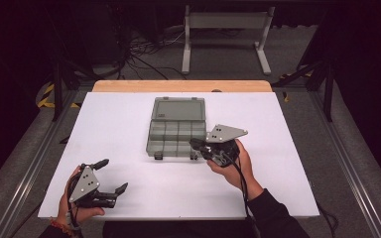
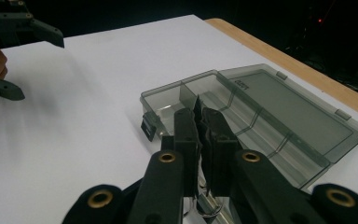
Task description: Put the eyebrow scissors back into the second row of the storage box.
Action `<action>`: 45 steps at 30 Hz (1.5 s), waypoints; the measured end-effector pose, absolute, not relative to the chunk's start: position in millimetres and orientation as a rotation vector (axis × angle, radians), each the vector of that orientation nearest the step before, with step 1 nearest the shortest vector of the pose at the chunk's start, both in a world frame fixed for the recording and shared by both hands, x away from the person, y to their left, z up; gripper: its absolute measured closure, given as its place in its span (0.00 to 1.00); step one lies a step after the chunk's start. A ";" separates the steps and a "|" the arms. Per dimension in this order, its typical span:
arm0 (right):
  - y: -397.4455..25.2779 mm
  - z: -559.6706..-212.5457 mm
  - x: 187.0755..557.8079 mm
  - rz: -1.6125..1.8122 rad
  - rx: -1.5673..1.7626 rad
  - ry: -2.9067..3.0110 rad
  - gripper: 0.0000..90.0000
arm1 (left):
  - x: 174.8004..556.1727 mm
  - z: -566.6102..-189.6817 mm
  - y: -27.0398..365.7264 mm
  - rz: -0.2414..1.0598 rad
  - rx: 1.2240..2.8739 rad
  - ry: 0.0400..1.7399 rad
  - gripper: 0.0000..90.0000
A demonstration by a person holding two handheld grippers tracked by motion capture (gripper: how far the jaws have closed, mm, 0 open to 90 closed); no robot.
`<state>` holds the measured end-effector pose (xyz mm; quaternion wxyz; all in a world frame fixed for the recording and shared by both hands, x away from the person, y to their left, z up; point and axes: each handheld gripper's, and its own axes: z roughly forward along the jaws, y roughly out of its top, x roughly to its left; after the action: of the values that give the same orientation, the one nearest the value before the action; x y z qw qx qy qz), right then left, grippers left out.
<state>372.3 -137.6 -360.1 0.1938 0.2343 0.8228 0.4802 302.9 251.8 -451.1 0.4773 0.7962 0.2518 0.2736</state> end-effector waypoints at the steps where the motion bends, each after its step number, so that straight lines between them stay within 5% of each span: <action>1: -138.2 -359.1 372.9 1.348 0.658 2.305 0.96 | 303.0 -451.2 251.8 0.667 1.948 0.615 0.06; 45: -118.3 -372.4 431.3 1.268 0.671 2.351 0.96 | 304.2 -452.9 251.2 0.659 1.954 0.612 0.06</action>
<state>431.3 -118.3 -372.4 0.1924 0.2391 0.8378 0.4516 304.2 251.2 -452.9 0.4751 0.7993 0.2504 0.2697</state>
